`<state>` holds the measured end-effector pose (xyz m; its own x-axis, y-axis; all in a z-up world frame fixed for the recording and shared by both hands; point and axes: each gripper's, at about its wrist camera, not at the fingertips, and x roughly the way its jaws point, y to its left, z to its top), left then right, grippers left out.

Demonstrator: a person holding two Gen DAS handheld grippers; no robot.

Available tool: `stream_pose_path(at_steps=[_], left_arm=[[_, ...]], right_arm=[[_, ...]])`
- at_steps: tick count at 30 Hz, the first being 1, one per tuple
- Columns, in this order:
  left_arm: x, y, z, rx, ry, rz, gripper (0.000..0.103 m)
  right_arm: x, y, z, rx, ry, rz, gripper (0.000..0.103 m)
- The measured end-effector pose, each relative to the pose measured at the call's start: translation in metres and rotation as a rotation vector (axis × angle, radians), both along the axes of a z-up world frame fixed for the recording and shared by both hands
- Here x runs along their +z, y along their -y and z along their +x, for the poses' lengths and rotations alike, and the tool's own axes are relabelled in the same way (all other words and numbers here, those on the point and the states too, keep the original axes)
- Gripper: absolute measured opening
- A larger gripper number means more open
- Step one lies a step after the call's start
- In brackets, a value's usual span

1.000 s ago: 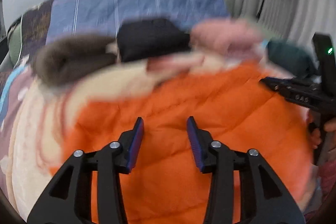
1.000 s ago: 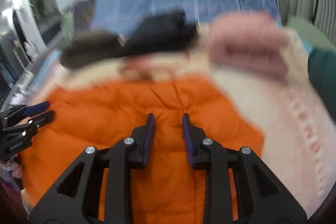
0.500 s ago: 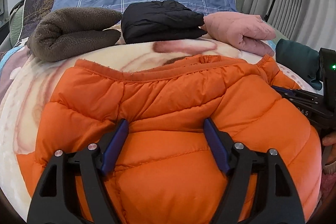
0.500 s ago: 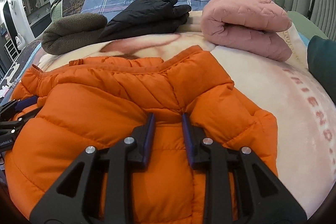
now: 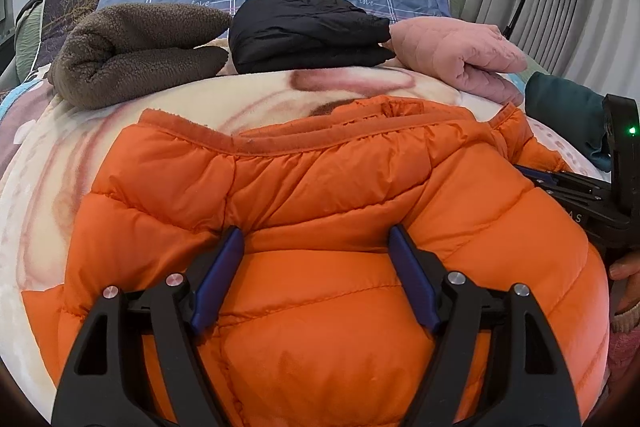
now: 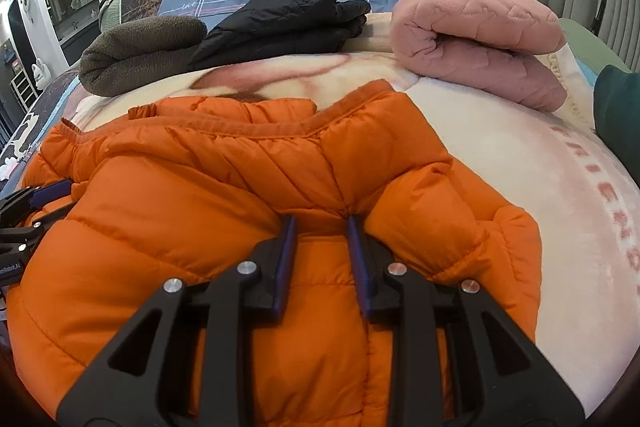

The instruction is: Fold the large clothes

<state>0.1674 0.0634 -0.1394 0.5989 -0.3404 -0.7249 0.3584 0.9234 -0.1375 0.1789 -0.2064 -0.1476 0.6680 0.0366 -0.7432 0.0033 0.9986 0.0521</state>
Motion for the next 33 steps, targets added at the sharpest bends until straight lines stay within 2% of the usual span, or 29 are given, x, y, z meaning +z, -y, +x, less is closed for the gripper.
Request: stream_pose_path(at_steps=[9,17,22,25,27,29,31,33], left_arm=[[-0.001,-0.001,0.000,0.004,0.007,-0.012,0.076],[-0.001,-0.003,-0.002,0.013,0.020,-0.021,0.076],[0.001,-0.002,-0.003,0.025,0.022,-0.006,0.076],[0.010,-0.006,-0.004,0.042,-0.005,-0.037,0.068],[0.019,-0.011,-0.007,0.061,-0.019,-0.075,0.061],[0.032,-0.014,-0.014,0.059,-0.011,-0.103,0.060],[0.038,-0.010,-0.020,0.035,0.017,-0.088,0.060],[0.039,-0.002,-0.023,0.027,0.037,-0.037,0.060]], right_arm=[[-0.001,0.000,0.000,-0.003,0.011,0.004,0.027],[-0.001,0.006,-0.004,-0.018,0.044,0.051,0.027],[-0.001,0.002,-0.004,-0.016,0.037,0.031,0.027],[0.001,0.001,-0.001,-0.009,0.013,0.014,0.027],[0.008,0.000,0.000,-0.018,-0.018,0.010,0.027],[0.022,0.001,-0.003,-0.065,-0.033,0.041,0.029],[0.046,-0.007,-0.012,-0.056,0.004,0.107,0.030],[0.067,-0.026,-0.017,-0.003,0.057,0.111,0.029]])
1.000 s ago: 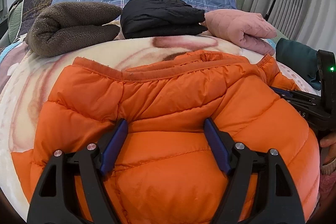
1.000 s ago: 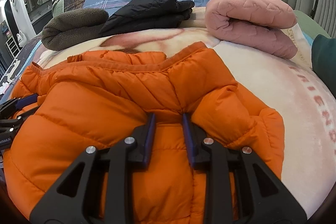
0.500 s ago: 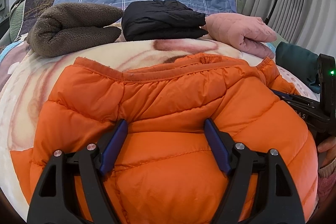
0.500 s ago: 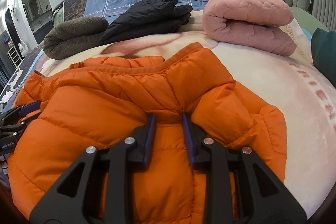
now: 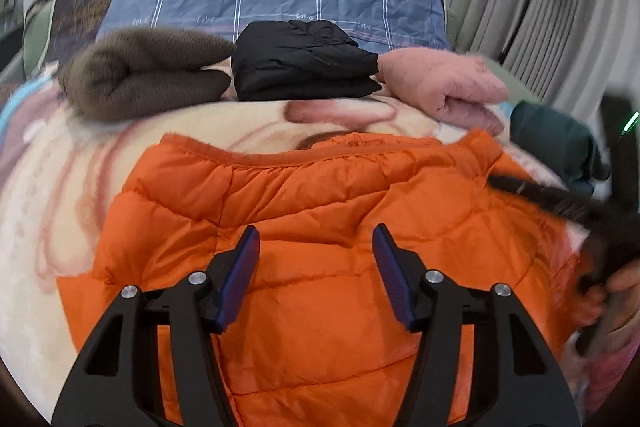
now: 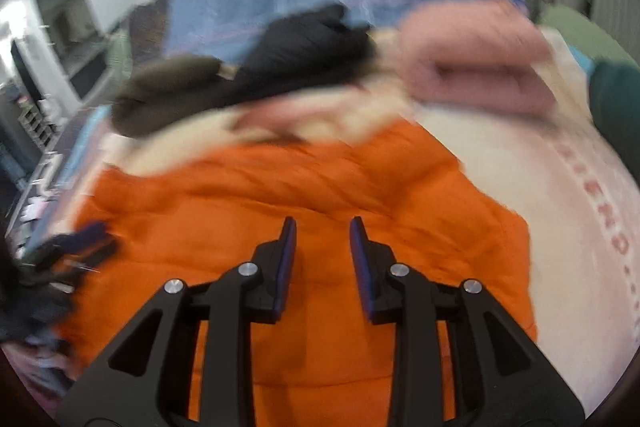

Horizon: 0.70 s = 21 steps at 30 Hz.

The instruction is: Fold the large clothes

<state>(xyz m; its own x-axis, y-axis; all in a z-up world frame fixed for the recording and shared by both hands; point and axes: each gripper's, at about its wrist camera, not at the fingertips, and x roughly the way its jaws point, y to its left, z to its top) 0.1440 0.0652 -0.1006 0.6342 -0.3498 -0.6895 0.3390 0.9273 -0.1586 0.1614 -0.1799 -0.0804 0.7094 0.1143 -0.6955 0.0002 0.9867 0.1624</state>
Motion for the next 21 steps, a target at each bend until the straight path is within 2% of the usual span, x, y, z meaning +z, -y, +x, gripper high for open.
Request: stream_pose_path(at_steps=[2,5,7,8,9,11,21], left_arm=[[-0.009,0.007,0.004,0.009,-0.025,0.041,0.060],[-0.022,0.007,0.010,0.033,-0.046,0.022,0.061],[-0.027,0.003,0.013,0.040,-0.047,0.009,0.063],[-0.029,0.002,0.014,0.037,-0.046,0.009,0.064],[-0.030,0.001,0.014,0.038,-0.045,0.007,0.064],[-0.032,0.001,0.016,0.036,-0.047,0.009,0.064],[-0.042,0.004,0.018,0.031,-0.044,-0.001,0.066]], right_arm=[[0.014,-0.022,-0.001,0.041,0.034,-0.020,0.033],[0.010,-0.045,0.014,0.077,0.013,-0.048,0.040],[-0.019,-0.050,0.037,0.059,-0.072,-0.064,0.040],[-0.044,-0.046,0.052,0.037,-0.125,-0.057,0.041],[-0.056,-0.043,0.057,0.034,-0.136,-0.034,0.041],[-0.063,-0.037,0.060,0.031,-0.136,-0.003,0.041],[-0.071,-0.043,0.058,0.040,-0.116,-0.049,0.043]])
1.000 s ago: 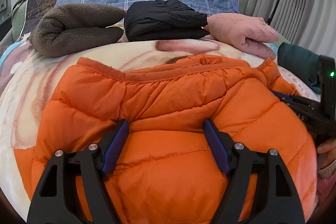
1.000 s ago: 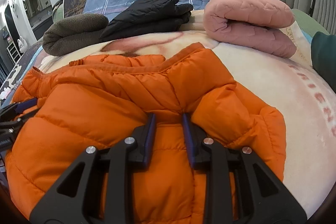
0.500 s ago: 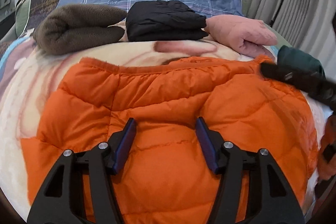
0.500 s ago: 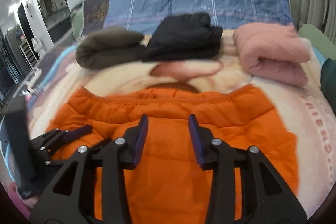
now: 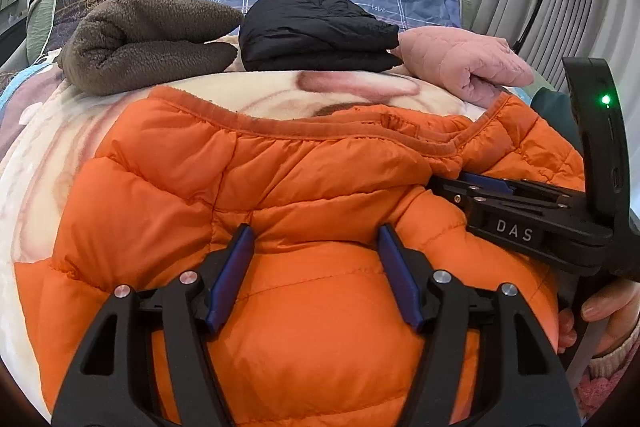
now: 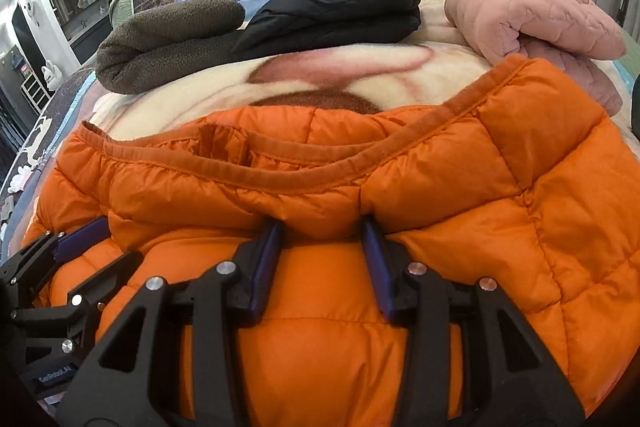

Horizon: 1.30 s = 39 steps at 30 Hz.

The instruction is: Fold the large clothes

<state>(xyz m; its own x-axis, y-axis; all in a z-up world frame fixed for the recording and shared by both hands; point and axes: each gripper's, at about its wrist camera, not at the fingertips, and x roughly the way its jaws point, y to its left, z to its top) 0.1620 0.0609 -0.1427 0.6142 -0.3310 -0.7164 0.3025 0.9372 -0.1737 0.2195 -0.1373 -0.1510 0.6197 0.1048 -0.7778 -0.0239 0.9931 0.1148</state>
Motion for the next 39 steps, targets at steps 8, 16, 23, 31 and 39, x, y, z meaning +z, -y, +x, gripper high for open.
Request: stream_pose_path(at_steps=[8,16,23,31,39], left_arm=[[-0.002,0.002,-0.003,0.004,0.011,0.002,0.067],[-0.002,0.001,-0.003,0.002,0.014,-0.015,0.068],[-0.003,0.001,-0.003,0.007,0.015,-0.011,0.068],[-0.002,0.000,-0.005,-0.008,0.020,-0.027,0.070],[-0.002,0.001,-0.007,-0.012,0.023,-0.022,0.072]], right_arm=[[0.030,0.005,-0.039,-0.068,0.031,0.068,0.054],[0.008,-0.017,-0.106,0.006,0.042,-0.042,0.055],[0.015,-0.026,-0.116,-0.031,0.042,-0.087,0.055],[0.004,-0.035,-0.184,0.091,0.045,-0.042,0.052],[0.012,-0.036,-0.190,0.043,0.034,-0.047,0.051]])
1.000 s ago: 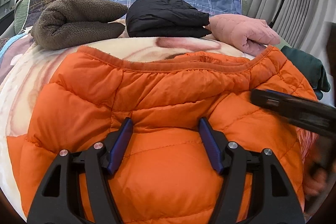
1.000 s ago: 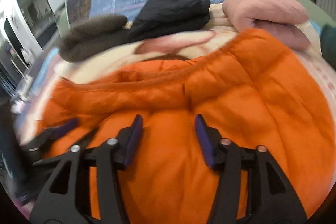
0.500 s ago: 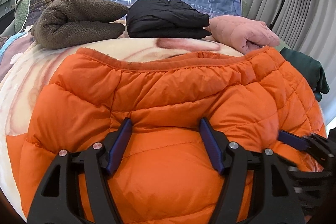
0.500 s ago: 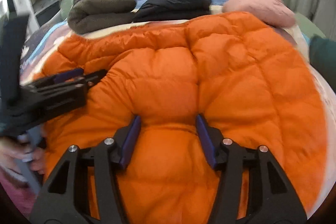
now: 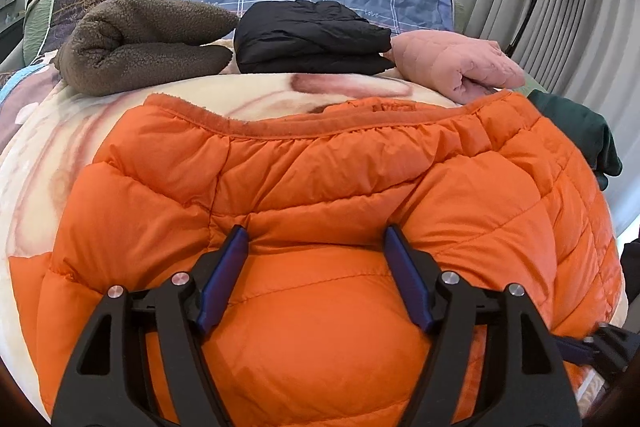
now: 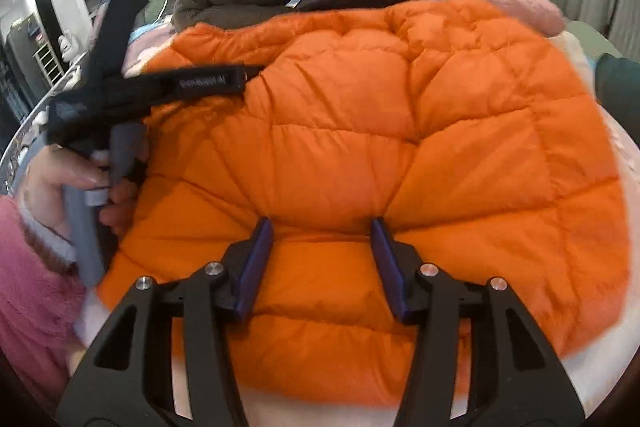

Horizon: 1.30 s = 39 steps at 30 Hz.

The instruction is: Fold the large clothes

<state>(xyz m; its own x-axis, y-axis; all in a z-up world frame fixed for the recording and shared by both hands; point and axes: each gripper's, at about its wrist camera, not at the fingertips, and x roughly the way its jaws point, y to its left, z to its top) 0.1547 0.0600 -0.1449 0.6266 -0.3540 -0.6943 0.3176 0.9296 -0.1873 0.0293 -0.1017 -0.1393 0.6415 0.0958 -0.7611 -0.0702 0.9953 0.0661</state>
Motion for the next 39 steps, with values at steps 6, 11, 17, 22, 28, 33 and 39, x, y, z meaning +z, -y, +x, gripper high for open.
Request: stream_pose_path(at_steps=[6,11,17,22,28,33,39], left_arm=[[0.000,-0.001,0.001,0.001,-0.003,-0.005,0.072],[0.000,-0.002,0.001,0.005,-0.006,-0.012,0.072],[0.000,-0.003,0.000,0.005,-0.003,-0.011,0.072],[0.000,-0.003,0.000,0.005,-0.002,-0.013,0.072],[0.000,-0.003,0.000,-0.006,-0.003,-0.022,0.073],[0.000,-0.004,0.000,-0.006,-0.004,-0.022,0.073],[0.000,-0.005,0.000,-0.006,-0.003,-0.024,0.074]], right_arm=[[0.000,-0.011,-0.044,0.074,0.031,-0.073,0.052],[-0.029,-0.009,-0.031,0.027,0.017,-0.119,0.052],[0.010,0.019,-0.031,0.047,0.032,-0.016,0.059],[0.021,0.073,-0.012,-0.167,0.088,-0.080,0.060],[-0.011,0.088,0.003,-0.203,-0.020,-0.054,0.061],[0.037,0.096,-0.002,-0.160,0.081,0.080,0.061],[0.063,0.113,0.056,-0.229,0.156,0.048,0.059]])
